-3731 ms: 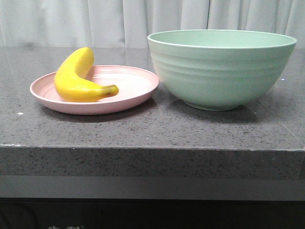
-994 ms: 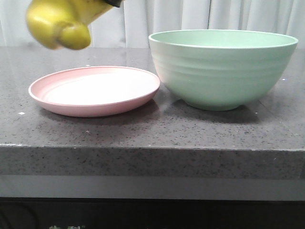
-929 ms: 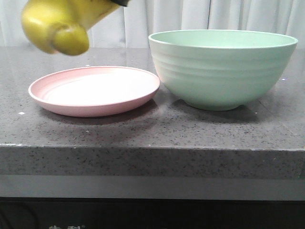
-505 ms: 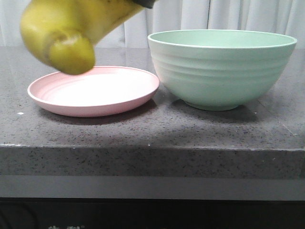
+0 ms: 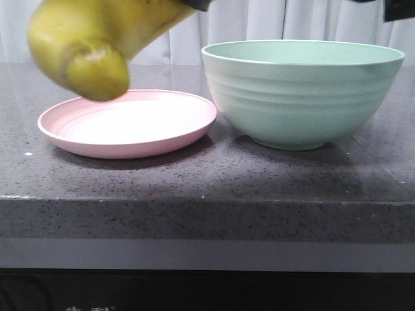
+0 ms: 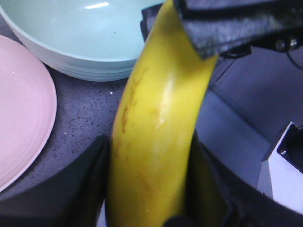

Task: Transfer banana from pink plate to green bowl

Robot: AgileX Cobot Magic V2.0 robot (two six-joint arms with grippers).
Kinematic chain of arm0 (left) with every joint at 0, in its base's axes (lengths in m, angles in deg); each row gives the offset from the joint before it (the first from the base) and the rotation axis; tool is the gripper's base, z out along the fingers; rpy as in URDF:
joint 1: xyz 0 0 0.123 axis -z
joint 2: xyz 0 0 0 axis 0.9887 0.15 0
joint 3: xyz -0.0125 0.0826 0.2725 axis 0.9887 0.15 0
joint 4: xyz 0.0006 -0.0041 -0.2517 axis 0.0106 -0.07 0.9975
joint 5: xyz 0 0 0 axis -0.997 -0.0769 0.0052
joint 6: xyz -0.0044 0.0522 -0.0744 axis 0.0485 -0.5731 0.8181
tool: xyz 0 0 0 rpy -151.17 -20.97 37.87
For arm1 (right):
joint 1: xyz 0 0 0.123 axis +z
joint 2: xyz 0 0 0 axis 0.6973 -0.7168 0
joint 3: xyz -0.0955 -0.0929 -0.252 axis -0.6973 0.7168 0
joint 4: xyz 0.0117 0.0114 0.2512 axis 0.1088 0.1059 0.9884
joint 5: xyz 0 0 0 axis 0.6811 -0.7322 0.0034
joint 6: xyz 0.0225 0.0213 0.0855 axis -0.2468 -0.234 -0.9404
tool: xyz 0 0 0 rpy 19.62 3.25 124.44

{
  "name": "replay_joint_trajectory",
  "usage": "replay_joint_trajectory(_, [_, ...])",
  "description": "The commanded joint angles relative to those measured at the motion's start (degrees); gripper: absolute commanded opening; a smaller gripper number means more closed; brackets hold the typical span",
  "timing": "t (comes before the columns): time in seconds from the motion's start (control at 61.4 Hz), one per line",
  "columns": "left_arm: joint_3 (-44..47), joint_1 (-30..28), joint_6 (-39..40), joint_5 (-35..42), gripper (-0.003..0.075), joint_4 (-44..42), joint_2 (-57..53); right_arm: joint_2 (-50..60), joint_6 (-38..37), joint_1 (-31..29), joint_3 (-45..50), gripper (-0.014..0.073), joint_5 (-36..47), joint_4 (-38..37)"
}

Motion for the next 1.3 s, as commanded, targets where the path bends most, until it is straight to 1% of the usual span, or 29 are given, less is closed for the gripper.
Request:
replay_joint_trajectory(0.0, [-1.67, 0.48, -0.06, 4.84, 0.0126, 0.47, -1.54, 0.16, 1.39, 0.55, -2.17, 0.0554, -3.47, 2.95])
replay_joint_trajectory(0.081, [-1.67, 0.48, -0.06, 4.84, 0.0126, 0.47, -1.54, 0.16, 1.39, 0.55, -2.17, 0.0471, -3.59, 2.95])
replay_joint_trajectory(0.114, [-1.67, 0.48, -0.06, 4.84, 0.0129, 0.34, -1.54, 0.16, 1.39, 0.55, -2.17, 0.0405, -3.60, 2.95])
replay_joint_trajectory(0.13, [-1.67, 0.48, -0.06, 4.84, 0.0130, 0.34, -1.54, 0.16, 1.39, 0.55, -2.17, 0.0339, -3.74, 2.95])
replay_joint_trajectory(0.179, [-1.67, 0.48, -0.06, 4.84, 0.0130, 0.34, -1.54, 0.16, 1.39, 0.55, -2.17, 0.0269, -4.09, 2.95])
replay_joint_trajectory(0.244, [-1.67, 0.48, -0.06, 4.84, 0.0132, 0.34, -1.54, 0.16, 1.39, 0.55, -2.17, 0.0206, -4.51, 2.95])
replay_joint_trajectory(0.326, [-1.67, 0.48, -0.06, 4.84, 0.0165, 0.34, -1.54, 0.16, 2.05, 0.55, -2.17, 0.0190, -4.51, 2.77])
replay_joint_trajectory(0.391, [-1.67, 0.48, -0.06, 4.84, 0.0246, 0.34, -1.54, 0.11, 3.09, 0.49, -2.17, 0.0191, -4.24, 2.64])
replay_joint_trajectory(0.472, [-1.67, 0.48, -0.06, 4.84, 0.0398, -0.33, -1.54, -0.17, 4.23, 0.34, -2.35, 0.0191, -3.76, 2.06])
replay_joint_trajectory(0.489, [-1.67, 0.48, -0.06, 4.84, 0.0443, -0.33, -1.54, -0.18, 4.44, 0.34, -2.40, 0.0191, -3.64, 1.93])
replay_joint_trajectory(0.554, [-1.67, 0.48, -0.06, 4.84, 0.0555, -0.59, -1.54, -0.82, 5.22, 0.34, -3.17, 0.0191, -3.42, 0.23])
replay_joint_trajectory(0.603, [-1.67, 0.48, -0.06, 4.84, 0.0626, -0.59, -1.54, -1.45, 5.28, 0.23, -4.04, 0.0191, -3.19, -1.74])
replay_joint_trajectory(0.652, [-1.67, 0.48, 0.04, 4.84, 0.0661, -0.59, -1.54, -2.43, 5.28, -0.54, -5.52, 0.0191, -3.33, -4.70])
replay_joint_trajectory(0.766, [-1.67, 0.48, 0.04, 4.46, 0.0662, -0.59, -1.66, -4.32, 5.28, -3.84, -10.13, 0.0191, -4.63, -11.26])
replay_joint_trajectory(0.847, [-1.67, 0.48, 0.04, 4.46, 0.0662, -0.59, -1.66, -6.15, 5.23, -9.37, -15.57, 0.0191, -6.94, -16.92])
replay_joint_trajectory(0.994, [-1.67, 0.48, 0.04, 4.46, 0.0662, -0.59, -1.66, -10.09, 5.23, -19.34, -25.19, 0.0191, -12.32, -22.89])
replay_joint_trajectory(1.091, [-1.67, 0.48, 0.04, 4.46, 0.0662, -0.59, -1.66, -13.94, 5.28, -23.71, -32.39, 0.0191, -15.18, -27.12])
replay_joint_trajectory(1.157, [-1.67, 0.48, 0.04, 4.46, 0.0662, -0.59, -1.66, -16.98, 5.28, -24.81, -36.02, 0.0191, -15.94, -30.92])
replay_joint_trajectory(1.222, [-1.67, 0.48, 0.04, 4.46, 0.0662, -0.59, -1.66, -20.53, 5.33, -24.87, -39.88, 0.0191, -15.73, -35.34])
replay_joint_trajectory(1.287, [-1.67, 0.48, 0.04, 4.46, 0.0662, -0.59, -1.66, -23.79, 5.33, -24.46, -42.92, 0.0191, -15.73, -37.89])
